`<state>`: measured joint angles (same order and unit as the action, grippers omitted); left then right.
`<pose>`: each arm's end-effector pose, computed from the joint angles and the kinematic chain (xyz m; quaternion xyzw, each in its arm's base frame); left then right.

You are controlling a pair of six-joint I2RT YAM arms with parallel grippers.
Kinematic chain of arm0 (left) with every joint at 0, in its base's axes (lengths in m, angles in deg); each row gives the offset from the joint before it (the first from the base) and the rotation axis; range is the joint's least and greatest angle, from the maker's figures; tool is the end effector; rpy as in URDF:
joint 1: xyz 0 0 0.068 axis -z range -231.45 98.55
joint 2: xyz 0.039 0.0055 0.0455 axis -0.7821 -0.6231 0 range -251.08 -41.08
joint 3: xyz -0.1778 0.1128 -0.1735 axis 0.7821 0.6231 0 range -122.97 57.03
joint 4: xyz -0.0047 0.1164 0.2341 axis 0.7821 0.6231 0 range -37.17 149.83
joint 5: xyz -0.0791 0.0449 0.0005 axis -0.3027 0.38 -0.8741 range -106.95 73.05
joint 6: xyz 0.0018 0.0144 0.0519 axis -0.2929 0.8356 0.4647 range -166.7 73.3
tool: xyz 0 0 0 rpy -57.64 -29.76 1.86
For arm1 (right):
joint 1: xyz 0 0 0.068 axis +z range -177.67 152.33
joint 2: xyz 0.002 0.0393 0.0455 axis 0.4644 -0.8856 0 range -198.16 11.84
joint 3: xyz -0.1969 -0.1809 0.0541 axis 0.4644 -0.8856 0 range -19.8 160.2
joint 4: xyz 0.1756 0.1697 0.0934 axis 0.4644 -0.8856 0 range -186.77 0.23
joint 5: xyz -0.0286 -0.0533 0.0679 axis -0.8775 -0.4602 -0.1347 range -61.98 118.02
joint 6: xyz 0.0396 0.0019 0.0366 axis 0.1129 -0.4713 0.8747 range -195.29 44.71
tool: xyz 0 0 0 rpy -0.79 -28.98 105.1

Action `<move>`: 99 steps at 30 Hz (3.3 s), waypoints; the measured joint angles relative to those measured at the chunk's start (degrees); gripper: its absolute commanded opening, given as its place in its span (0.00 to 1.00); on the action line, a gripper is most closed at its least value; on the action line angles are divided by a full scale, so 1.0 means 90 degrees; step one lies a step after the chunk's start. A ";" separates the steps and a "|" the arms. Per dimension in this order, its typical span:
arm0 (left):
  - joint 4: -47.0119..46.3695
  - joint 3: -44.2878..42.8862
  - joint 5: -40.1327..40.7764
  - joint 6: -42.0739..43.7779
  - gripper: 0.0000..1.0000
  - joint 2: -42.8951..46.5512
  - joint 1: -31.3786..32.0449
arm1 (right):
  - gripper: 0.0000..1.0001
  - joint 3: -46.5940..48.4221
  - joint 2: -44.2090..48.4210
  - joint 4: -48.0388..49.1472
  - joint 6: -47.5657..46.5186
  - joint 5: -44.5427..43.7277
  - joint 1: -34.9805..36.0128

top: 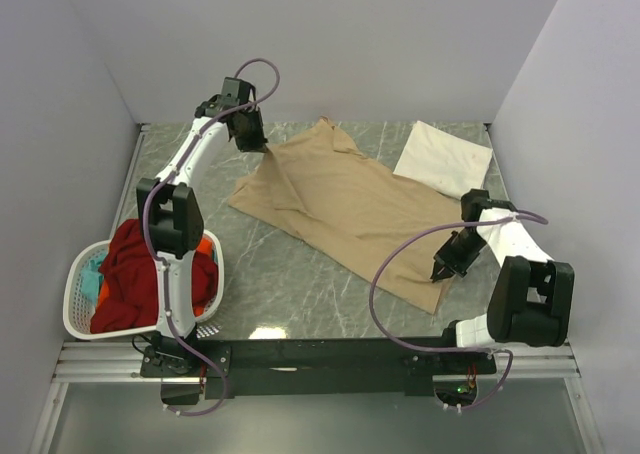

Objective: Fold and stack the t-shirts
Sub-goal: Fold the tshirt

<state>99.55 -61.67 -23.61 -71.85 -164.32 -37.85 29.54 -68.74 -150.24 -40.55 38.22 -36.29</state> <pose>0.4678 -0.1173 0.2895 -0.0756 0.9390 -0.1615 0.2942 0.2126 -0.0259 0.1892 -0.3691 -0.9250 -0.0832 0.0344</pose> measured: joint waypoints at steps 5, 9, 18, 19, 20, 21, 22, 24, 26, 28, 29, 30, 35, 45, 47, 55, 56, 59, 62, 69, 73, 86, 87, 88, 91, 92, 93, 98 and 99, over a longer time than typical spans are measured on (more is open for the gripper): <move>-0.0080 -0.0243 0.0000 -0.0002 0.00 -0.0134 0.0005 | 0.00 0.0284 -0.0090 -0.0012 -0.0102 -0.0017 -0.0121; -0.0231 -0.0270 -0.0002 -0.0002 0.00 -0.0138 0.0007 | 0.00 0.0529 -0.0185 -0.0017 -0.0177 -0.0073 -0.0204; -0.0529 -0.0389 -0.0187 -0.0002 0.00 -0.0306 0.0017 | 0.00 0.0801 -0.0680 -0.0024 -0.0321 -0.0243 -0.0301; -0.0561 -0.0413 -0.0219 0.0000 0.00 -0.0347 0.0017 | 0.00 0.0838 -0.0738 -0.0024 -0.0328 -0.0262 -0.0311; -0.0595 -0.0461 -0.0250 0.0000 0.00 -0.0413 0.0017 | 0.00 0.0877 -0.0792 -0.0024 -0.0338 -0.0291 -0.0318; -0.0636 -0.0505 -0.0287 0.0000 0.00 -0.0474 0.0017 | 0.00 0.0906 -0.0843 -0.0017 -0.0347 -0.0323 -0.0323; -0.0670 -0.0542 -0.0311 0.0000 0.00 -0.0539 0.0017 | 0.00 0.0933 -0.0884 -0.0017 -0.0350 -0.0350 -0.0328; -0.0741 -0.0551 -0.0374 0.0000 0.01 -0.0627 0.0017 | 0.00 0.0947 -0.0935 -0.0007 -0.0352 -0.0391 -0.0330; -0.0782 -0.0551 -0.0464 0.0007 0.17 -0.0680 0.0017 | 0.00 0.0947 -0.0957 0.0000 -0.0357 -0.0423 -0.0335; -0.0835 -0.0551 -0.0544 0.0012 0.47 -0.0731 0.0017 | 0.14 0.0947 -0.0959 0.0024 -0.0357 -0.0464 -0.0335; -0.0884 -0.0551 -0.0585 0.0039 0.56 -0.0743 0.0017 | 0.22 0.0947 -0.0959 0.0036 -0.0342 -0.0486 -0.0335; -0.0945 -0.0554 -0.0631 -0.0007 0.63 -0.0755 0.0017 | 0.28 0.0947 -0.0959 0.0051 -0.0352 -0.0503 -0.0338; -0.1173 -0.0474 -0.0729 -0.0119 0.78 -0.0741 0.0015 | 0.55 0.1146 -0.0950 0.0070 -0.0357 -0.0559 -0.0340; -0.1554 0.2715 -0.0459 -0.0330 0.72 0.0729 -0.0741 | 0.60 0.0765 -0.0107 0.0124 -0.0233 -0.0661 -0.0352; -0.1547 0.3143 -0.0413 -0.0333 0.72 0.0969 -0.1003 | 0.60 0.0452 0.0114 0.0078 -0.0153 -0.0716 -0.0347; -0.1688 0.3706 -0.0384 -0.0333 0.61 0.1175 -0.1127 | 0.58 -0.0097 0.0362 -0.0075 0.0027 -0.1020 -0.0260; -0.1690 0.3723 -0.0403 -0.0335 0.60 0.1173 -0.1129 | 0.58 -0.0114 0.0372 -0.0073 0.0044 -0.1027 -0.0245; -0.1778 0.3723 -0.0452 -0.0333 0.57 0.1151 -0.1175 | 0.57 -0.0121 0.0381 -0.0066 0.0095 -0.1035 -0.0192; -0.1841 0.3721 -0.0452 -0.0333 0.53 0.1081 -0.1212 | 0.57 -0.0121 0.0381 -0.0061 0.0163 -0.1037 -0.0097; -0.1831 0.3670 -0.0444 -0.0333 0.49 0.0678 -0.1229 | 0.57 -0.0119 0.0342 -0.0056 0.0386 -0.1086 0.0396; -0.1836 0.3667 -0.0442 -0.0333 0.46 0.0590 -0.1229 | 0.57 -0.0119 0.0175 -0.0010 0.0559 -0.1081 0.0736; -0.1916 0.3456 -0.0386 -0.0342 0.17 0.0313 -0.1231 | 0.57 -0.0211 -0.0046 0.0095 0.0772 -0.1173 0.0928; -0.1914 0.3432 -0.0384 -0.0342 0.16 0.0294 -0.1239 | 0.57 -0.0211 -0.0051 0.0092 0.0777 -0.1214 0.0952; -0.1919 0.3417 -0.0381 -0.0335 0.14 0.0287 -0.1246 | 0.57 -0.0211 -0.0058 0.0083 0.0782 -0.1253 0.0996; -0.1916 0.3366 -0.0381 -0.0340 0.05 0.0255 -0.1282 | 0.57 -0.0211 -0.0080 0.0039 0.0814 -0.1326 0.1144; -0.1919 0.3351 -0.0381 -0.0345 0.03 0.0245 -0.1307 | 0.57 -0.0211 -0.0080 0.0024 0.0826 -0.1348 0.1173; -0.1919 0.3334 -0.0381 -0.0342 0.00 0.0233 -0.1331 | 0.56 -0.0214 -0.0083 0.0017 0.0843 -0.1362 0.1207; -0.1919 0.3218 -0.0391 -0.0338 0.00 0.0158 -0.1574 | 0.54 -0.0216 -0.0214 -0.0039 0.0940 -0.1423 0.1523; -0.1916 0.3206 -0.0393 -0.0338 0.00 0.0153 -0.1630 | 0.53 -0.0216 -0.0270 -0.0046 0.0974 -0.1423 0.1634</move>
<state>82.30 -32.82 -27.15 -74.88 -162.95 -52.51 27.59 -71.17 -150.65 -31.78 25.41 -21.58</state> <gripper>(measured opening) 0.029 0.543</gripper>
